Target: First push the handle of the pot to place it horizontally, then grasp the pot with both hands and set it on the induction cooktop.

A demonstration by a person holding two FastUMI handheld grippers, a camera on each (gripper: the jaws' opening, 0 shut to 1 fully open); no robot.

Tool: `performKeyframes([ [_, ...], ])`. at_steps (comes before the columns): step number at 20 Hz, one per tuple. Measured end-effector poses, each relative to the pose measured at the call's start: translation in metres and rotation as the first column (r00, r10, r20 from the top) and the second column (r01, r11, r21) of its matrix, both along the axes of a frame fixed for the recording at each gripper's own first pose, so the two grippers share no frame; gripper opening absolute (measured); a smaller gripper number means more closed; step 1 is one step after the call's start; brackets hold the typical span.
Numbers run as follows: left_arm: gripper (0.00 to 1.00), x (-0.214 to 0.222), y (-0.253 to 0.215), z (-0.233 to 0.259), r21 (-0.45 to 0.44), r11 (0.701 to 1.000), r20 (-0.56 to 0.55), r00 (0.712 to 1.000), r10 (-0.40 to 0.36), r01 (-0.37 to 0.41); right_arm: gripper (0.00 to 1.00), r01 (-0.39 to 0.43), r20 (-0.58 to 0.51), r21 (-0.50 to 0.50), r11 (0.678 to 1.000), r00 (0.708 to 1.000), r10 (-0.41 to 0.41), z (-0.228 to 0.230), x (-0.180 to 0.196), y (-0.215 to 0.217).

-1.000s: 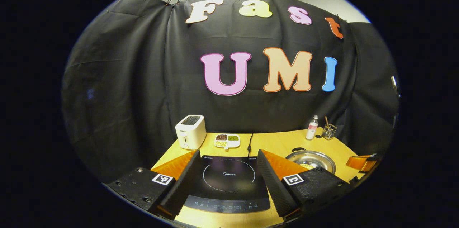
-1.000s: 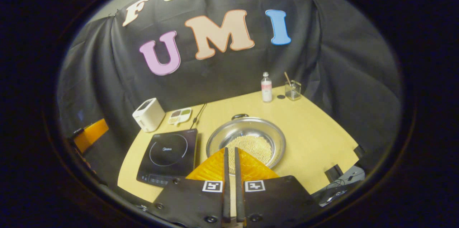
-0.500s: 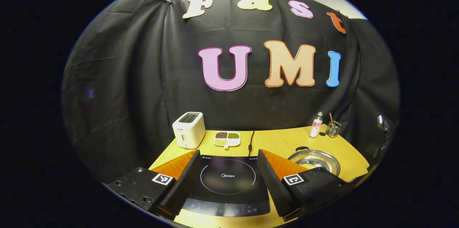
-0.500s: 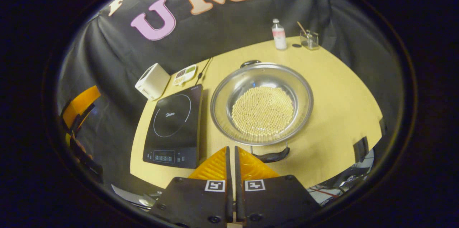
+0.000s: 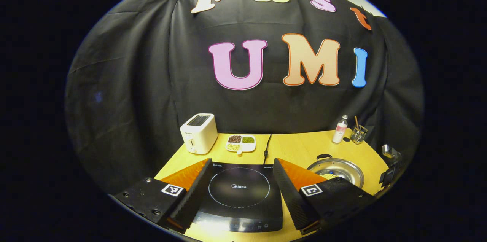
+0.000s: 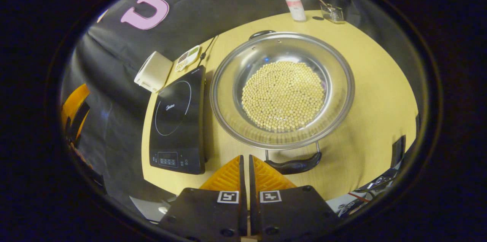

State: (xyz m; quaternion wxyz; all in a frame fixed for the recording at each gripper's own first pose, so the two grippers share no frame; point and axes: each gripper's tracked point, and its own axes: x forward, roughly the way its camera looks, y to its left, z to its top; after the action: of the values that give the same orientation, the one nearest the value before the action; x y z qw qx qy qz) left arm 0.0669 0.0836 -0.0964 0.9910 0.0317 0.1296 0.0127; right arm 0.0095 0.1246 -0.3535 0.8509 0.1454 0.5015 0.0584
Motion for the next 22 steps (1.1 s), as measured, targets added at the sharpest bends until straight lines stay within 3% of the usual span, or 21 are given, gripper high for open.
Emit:
performKeyframes([
  [6, 0.96, 0.008, -0.020, -0.001, 0.011, 1.000, -0.013, 1.000, -0.013, 0.014, 0.06, -0.008, -0.097, 0.036, 0.999, 0.995, 0.012, -0.020, 0.000, -0.004],
  [7, 0.96, 0.010, -0.023, -0.001, 0.013, 1.000, -0.013, 1.000, -0.013, 0.013, 0.00, -0.013, -0.105, 0.021, 1.000, 0.994, 0.015, -0.024, 0.000, -0.007],
  [8, 0.96, 0.011, -0.026, -0.001, 0.015, 1.000, -0.013, 1.000, -0.014, 0.014, 0.06, -0.017, -0.112, 0.014, 1.000, 0.994, 0.018, -0.025, 0.000, -0.010],
  [9, 0.96, 0.013, -0.028, -0.001, 0.017, 1.000, -0.014, 1.000, -0.015, 0.016, 0.00, -0.017, -0.115, 0.022, 1.000, 0.993, 0.020, -0.025, -0.001, -0.010],
  [14, 0.96, 0.021, -0.047, 0.000, 0.025, 0.999, -0.017, 0.999, -0.028, 0.028, 0.03, -0.033, -0.122, 0.024, 0.999, 0.992, 0.036, -0.022, 0.001, -0.023],
  [22, 0.96, 0.031, -0.071, 0.000, 0.008, 0.999, -0.016, 0.999, -0.045, 0.045, 0.02, -0.068, -0.114, -0.078, 0.995, 0.992, 0.058, -0.018, 0.004, -0.073],
])
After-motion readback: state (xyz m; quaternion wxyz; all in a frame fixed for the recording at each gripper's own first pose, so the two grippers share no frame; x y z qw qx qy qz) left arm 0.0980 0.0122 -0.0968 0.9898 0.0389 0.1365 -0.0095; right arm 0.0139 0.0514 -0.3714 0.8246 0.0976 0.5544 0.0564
